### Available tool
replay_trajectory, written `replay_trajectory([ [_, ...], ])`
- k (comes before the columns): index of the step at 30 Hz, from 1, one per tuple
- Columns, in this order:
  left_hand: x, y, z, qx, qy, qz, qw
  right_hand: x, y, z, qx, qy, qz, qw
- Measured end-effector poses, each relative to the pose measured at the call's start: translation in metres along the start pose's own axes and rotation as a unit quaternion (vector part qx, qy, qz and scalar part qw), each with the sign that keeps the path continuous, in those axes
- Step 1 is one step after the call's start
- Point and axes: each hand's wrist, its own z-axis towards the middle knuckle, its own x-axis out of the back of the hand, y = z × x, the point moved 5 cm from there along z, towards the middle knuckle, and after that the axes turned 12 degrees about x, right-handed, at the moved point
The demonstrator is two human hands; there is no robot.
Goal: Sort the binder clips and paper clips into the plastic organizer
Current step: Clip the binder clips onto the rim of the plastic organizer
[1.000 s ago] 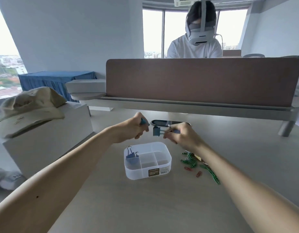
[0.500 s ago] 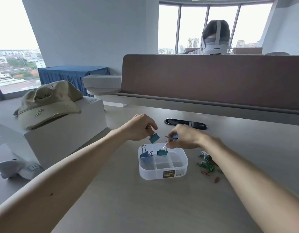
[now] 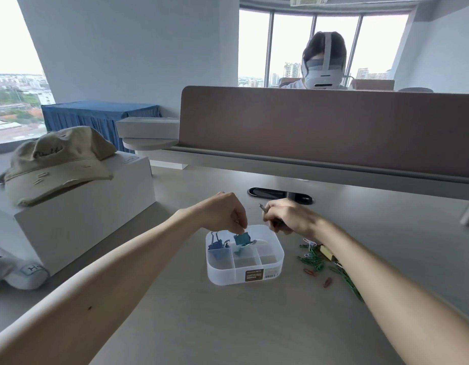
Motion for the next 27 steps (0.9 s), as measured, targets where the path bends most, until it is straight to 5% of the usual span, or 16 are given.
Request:
replay_trajectory([
  [8, 0.003, -0.003, 0.003, -0.01, 0.063, 0.039, 0.997, 0.002, -0.006, -0.003, 0.059, 0.056, -0.099, 0.992],
  [10, 0.014, 0.0, -0.001, -0.015, 0.102, -0.035, 0.994, 0.001, -0.01, -0.003, 0.074, 0.062, -0.13, 0.987],
  [12, 0.02, 0.001, -0.004, 0.01, 0.043, -0.192, 0.98, 0.001, -0.013, -0.005, 0.084, 0.077, -0.151, 0.982],
  [15, 0.014, 0.011, -0.01, 0.003, -0.054, -0.225, 0.973, -0.002, -0.016, -0.009, 0.098, 0.081, -0.113, 0.985],
  [18, 0.013, 0.014, -0.011, -0.008, -0.026, -0.249, 0.968, -0.004, -0.02, -0.014, 0.111, 0.068, -0.06, 0.99],
  [23, 0.018, 0.003, -0.006, 0.01, -0.008, -0.229, 0.973, 0.021, -0.001, -0.023, 0.01, 0.141, 0.236, 0.961],
  [27, 0.019, -0.001, -0.003, 0.01, 0.017, -0.16, 0.987, 0.033, 0.004, -0.036, 0.018, 0.121, 0.168, 0.978],
])
